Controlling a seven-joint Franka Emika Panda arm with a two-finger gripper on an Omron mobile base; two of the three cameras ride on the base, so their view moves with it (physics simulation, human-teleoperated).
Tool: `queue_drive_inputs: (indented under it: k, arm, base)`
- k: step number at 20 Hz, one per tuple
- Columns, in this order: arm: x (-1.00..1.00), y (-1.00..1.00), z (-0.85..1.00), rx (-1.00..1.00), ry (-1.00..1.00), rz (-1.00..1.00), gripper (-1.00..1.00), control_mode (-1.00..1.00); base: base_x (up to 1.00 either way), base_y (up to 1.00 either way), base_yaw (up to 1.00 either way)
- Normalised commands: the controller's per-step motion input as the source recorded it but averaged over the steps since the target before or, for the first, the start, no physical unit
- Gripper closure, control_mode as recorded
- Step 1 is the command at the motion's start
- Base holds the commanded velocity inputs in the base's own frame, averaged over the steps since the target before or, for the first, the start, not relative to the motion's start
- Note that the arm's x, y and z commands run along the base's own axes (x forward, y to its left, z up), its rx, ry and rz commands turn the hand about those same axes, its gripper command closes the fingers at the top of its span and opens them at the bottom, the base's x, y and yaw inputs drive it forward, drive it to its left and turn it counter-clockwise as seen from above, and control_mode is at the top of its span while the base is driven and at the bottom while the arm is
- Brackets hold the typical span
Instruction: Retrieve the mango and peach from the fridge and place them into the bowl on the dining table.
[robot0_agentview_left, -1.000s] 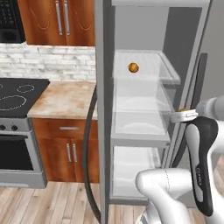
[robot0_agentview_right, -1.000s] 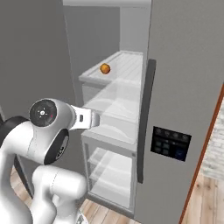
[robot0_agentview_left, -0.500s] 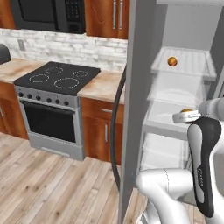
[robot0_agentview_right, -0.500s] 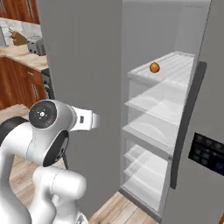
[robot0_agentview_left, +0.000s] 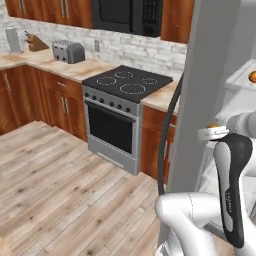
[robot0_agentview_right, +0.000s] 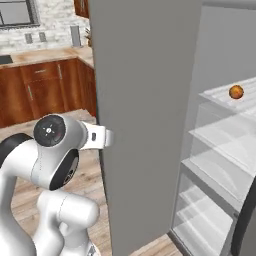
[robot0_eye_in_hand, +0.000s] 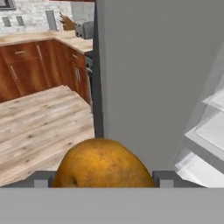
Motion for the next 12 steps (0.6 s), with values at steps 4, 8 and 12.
queue_drive_inputs:
  k: [4,8,12]
  arm:
    - [0.0,0.0,0.0,0.0,0.0,0.0,1.0,1.0]
    - [0.0,0.0,0.0,0.0,0.0,0.0,1.0,1.0]
    - [0.0,0.0,0.0,0.0,0.0,0.0,1.0,1.0]
  base:
    - [-0.79,0.0,0.59]
    - [-0.67,-0.02,0.58]
    - [-0.64,-0.08,0.58]
